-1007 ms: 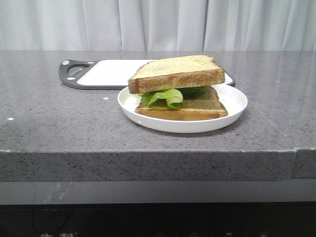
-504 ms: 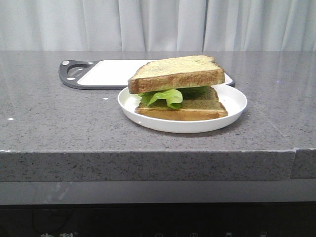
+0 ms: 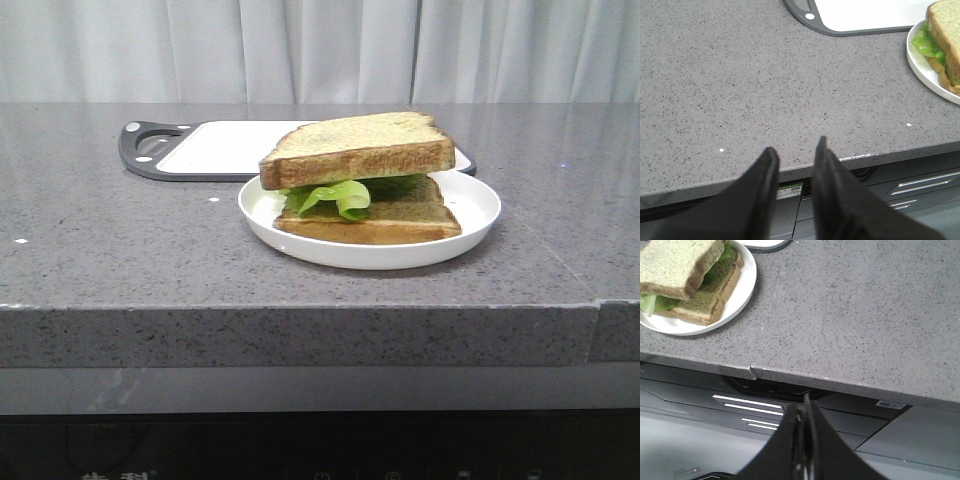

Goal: Left arm grabs bread, right arm adds lettuce

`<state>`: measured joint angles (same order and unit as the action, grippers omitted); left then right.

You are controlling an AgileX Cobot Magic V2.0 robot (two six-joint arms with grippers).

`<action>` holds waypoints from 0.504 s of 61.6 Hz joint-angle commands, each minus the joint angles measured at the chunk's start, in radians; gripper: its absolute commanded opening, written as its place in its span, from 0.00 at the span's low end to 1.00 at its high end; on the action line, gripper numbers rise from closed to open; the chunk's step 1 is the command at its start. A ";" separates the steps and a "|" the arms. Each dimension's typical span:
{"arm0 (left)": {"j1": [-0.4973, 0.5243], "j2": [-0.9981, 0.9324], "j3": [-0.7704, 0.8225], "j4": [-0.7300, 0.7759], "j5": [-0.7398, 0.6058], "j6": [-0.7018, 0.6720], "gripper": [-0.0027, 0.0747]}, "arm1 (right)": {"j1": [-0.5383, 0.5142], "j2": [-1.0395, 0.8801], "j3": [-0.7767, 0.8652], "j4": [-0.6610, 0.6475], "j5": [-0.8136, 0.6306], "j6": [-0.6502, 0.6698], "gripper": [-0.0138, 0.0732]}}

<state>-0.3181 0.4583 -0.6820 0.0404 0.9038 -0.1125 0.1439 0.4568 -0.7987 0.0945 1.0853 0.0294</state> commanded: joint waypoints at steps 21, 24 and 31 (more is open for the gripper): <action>0.000 0.005 -0.026 0.003 -0.077 -0.012 0.01 | -0.005 0.006 -0.020 -0.002 0.005 -0.001 0.02; 0.000 0.005 -0.026 0.003 -0.077 -0.012 0.01 | -0.005 0.006 -0.020 -0.002 0.012 -0.001 0.02; 0.000 0.005 -0.026 0.003 -0.077 -0.012 0.01 | -0.005 0.006 -0.020 -0.002 0.022 -0.001 0.02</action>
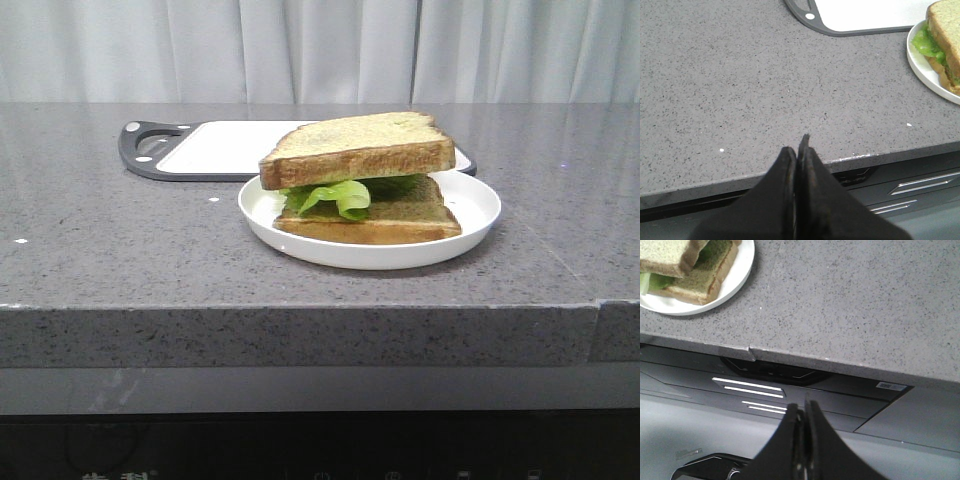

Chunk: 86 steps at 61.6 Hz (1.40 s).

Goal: Left arm grabs bread, right arm adds lettuce

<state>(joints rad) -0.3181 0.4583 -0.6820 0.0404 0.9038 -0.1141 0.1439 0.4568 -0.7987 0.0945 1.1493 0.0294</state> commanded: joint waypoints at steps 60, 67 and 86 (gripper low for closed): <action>0.234 -0.423 0.602 -0.057 -0.800 -0.011 0.01 | -0.005 0.006 -0.020 -0.002 -0.040 -0.001 0.02; 0.234 -0.444 0.660 -0.057 -0.870 -0.011 0.01 | -0.005 0.006 -0.020 -0.002 -0.040 -0.001 0.02; 0.234 -0.483 0.692 -0.040 -0.966 -0.011 0.01 | -0.005 0.007 -0.020 -0.003 -0.035 -0.001 0.02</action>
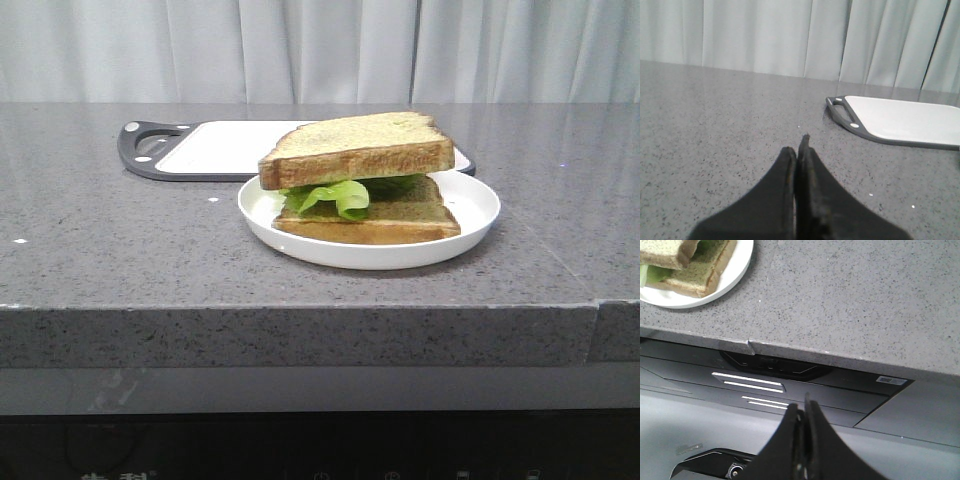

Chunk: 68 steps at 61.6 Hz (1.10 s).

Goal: Left arm grabs bread, right arm adds lettuce

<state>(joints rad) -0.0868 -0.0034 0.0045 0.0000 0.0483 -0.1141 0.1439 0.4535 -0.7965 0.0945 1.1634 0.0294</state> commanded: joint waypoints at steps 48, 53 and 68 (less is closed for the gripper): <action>0.003 -0.021 0.005 -0.007 -0.112 -0.011 0.01 | -0.005 0.010 -0.022 -0.002 -0.047 -0.001 0.02; 0.003 -0.021 0.005 -0.007 -0.112 -0.011 0.01 | -0.005 0.010 -0.022 -0.002 -0.047 -0.001 0.02; 0.003 -0.020 0.005 -0.007 -0.112 -0.011 0.01 | -0.020 -0.037 0.032 -0.045 -0.132 -0.001 0.02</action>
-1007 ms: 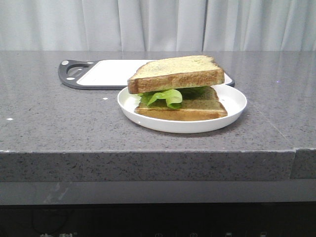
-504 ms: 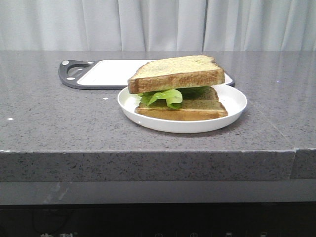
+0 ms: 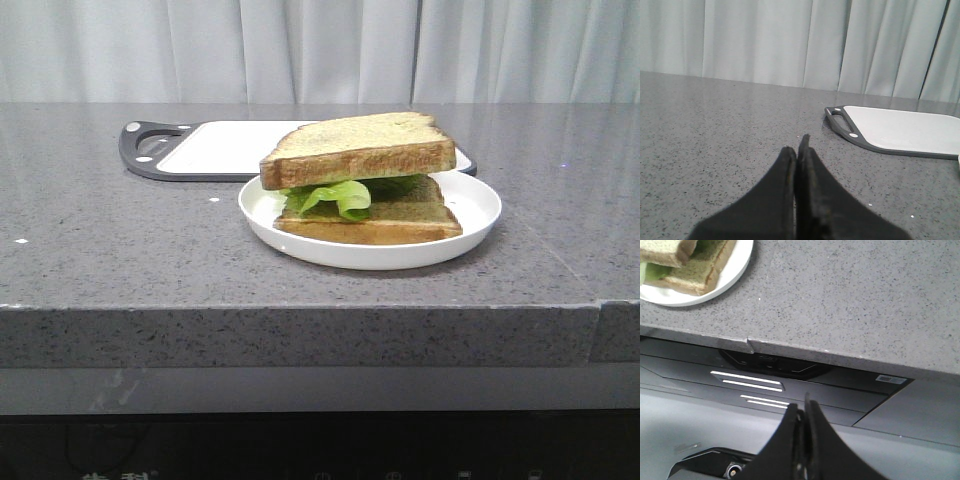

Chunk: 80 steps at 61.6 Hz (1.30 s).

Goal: Left arm grabs bread, right arm adds lettuce

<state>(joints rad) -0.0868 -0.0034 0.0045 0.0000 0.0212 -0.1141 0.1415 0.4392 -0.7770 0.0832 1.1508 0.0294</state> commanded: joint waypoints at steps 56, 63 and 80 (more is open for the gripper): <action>0.003 -0.019 0.005 -0.007 -0.085 -0.011 0.01 | -0.107 -0.471 0.801 -0.049 -1.128 0.000 0.02; 0.003 -0.019 0.005 -0.007 -0.085 -0.011 0.01 | -0.107 -0.471 0.801 -0.049 -1.128 0.000 0.02; 0.003 -0.019 0.005 -0.007 -0.085 -0.011 0.01 | -0.107 -0.470 0.801 -0.049 -1.128 0.000 0.02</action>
<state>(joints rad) -0.0868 -0.0034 0.0045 0.0000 0.0171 -0.1141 0.0408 -0.0095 0.0267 0.0422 0.1136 0.0294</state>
